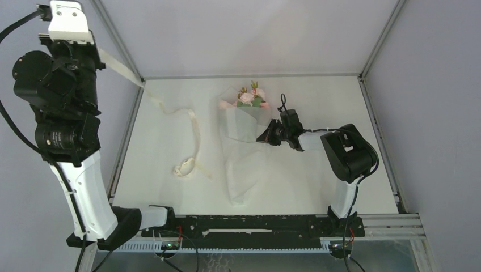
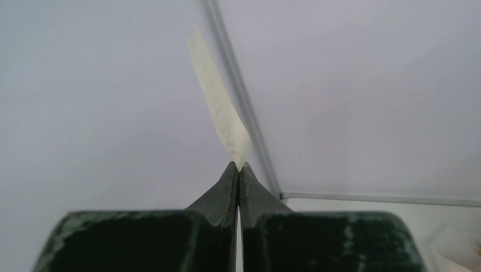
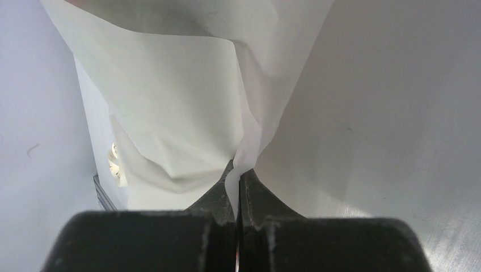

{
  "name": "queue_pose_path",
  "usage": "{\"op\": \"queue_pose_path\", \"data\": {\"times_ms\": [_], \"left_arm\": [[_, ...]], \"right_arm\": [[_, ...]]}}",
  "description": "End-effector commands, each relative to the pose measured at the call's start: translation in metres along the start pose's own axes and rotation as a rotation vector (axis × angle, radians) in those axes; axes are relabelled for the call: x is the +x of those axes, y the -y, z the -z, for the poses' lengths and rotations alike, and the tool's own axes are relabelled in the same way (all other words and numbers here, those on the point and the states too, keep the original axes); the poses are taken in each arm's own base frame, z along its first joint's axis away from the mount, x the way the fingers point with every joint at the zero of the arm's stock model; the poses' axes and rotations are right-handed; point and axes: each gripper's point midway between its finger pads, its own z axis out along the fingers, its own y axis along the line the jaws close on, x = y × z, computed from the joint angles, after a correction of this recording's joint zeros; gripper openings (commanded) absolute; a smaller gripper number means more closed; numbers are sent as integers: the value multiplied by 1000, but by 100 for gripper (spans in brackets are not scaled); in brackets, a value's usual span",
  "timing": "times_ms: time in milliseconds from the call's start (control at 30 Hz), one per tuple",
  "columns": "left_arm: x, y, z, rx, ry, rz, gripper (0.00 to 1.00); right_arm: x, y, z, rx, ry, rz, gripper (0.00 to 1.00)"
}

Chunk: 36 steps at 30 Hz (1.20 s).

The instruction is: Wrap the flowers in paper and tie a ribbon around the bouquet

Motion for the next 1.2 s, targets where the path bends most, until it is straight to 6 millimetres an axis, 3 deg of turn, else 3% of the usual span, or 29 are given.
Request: {"op": "queue_pose_path", "data": {"times_ms": [0, 67, 133, 167, 200, 233, 267, 333, 400, 500, 600, 700, 833, 967, 1100, 1133, 1167], "left_arm": [[-6, -52, 14, -245, -23, -81, 5], [23, 19, 12, 121, -77, -72, 3], [79, 115, 35, 556, -196, -113, 0], [116, 161, 58, 759, -270, -184, 0], [166, 204, 87, 953, -379, -259, 0], [194, 237, 120, 1140, -444, -310, 0], [217, 266, 155, 1313, -513, -324, 0], [239, 308, 222, 1594, -578, -325, 0], [247, 334, 272, 1774, -612, -370, 0], [244, 371, 329, 1937, -615, -463, 0], [232, 396, 373, 2062, -546, -559, 0], [228, 416, 400, 2121, -459, -646, 0], [236, 433, 412, 2142, -434, -679, 0], [249, 450, 410, 2111, -367, -727, 0], [296, 482, 386, 1953, -209, -905, 0], [317, 488, 379, 1905, -188, -971, 0], [325, 499, 366, 1829, -149, -1020, 1]], "right_arm": [[-11, -15, 8, -47, 35, 29, 0], [-13, -17, 7, -60, 32, 9, 0], [-16, -19, 8, -62, 27, -14, 0], [-17, -23, 9, -66, 25, -27, 0], [-18, -27, 10, -75, 26, -34, 0], [-20, -31, 12, -86, 26, -40, 0], [-22, -37, 13, -97, 27, -48, 0], [-27, -46, 17, -117, 24, -65, 0], [-32, -58, 20, -140, 21, -77, 0], [-39, -72, 23, -148, 21, -91, 0], [-47, -84, 26, -161, 27, -92, 0], [-55, -100, 30, -188, 22, -92, 0], [-66, -118, 37, -197, 27, -74, 0], [-69, -128, 37, -201, 18, -73, 0], [-66, -123, 30, -178, -6, -80, 0], [-60, -115, 27, -151, -29, -96, 0], [-59, -112, 26, -141, -36, -99, 0]]}}
